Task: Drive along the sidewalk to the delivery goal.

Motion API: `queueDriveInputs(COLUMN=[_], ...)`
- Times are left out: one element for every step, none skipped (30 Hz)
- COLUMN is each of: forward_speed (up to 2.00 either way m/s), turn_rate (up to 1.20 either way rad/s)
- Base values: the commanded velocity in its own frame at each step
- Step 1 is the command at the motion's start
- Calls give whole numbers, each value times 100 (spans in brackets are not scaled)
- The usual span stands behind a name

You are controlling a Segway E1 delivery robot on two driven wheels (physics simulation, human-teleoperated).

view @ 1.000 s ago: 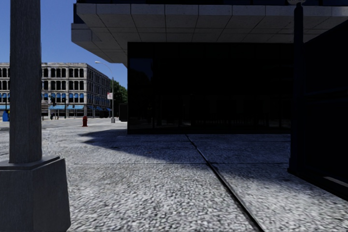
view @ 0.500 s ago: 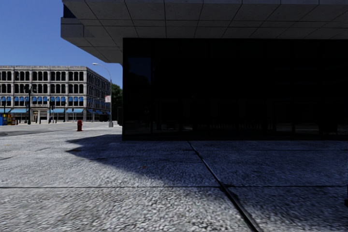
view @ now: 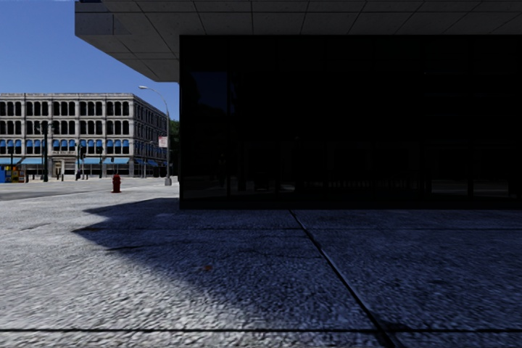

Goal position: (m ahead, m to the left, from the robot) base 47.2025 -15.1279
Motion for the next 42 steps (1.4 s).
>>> queueDriveInputs(forward_speed=[152, 152, 152, 152, 152, 152, 152, 152, 152, 152, 152, 152, 152, 152, 152, 152, 152, 152, 152, 152, 152, 152, 152, 152, 152, 153, 153, 160, 166, 168, 168, 169, 170, 179, 179, 200, 200, 200, 200, 200, 200, 200], turn_rate=[36, 37, 37, 37, 37, 37, 38, 38, 38, 38, 39, 39, 44, 52, 56, 56, 56, 56, 56, 56, 56, 56, 56, 56, 56, 56, 56, 56, 56, 56, 56, 56, 54, 49, 49, 44, 37, 34, 34, 33, 33, 32])
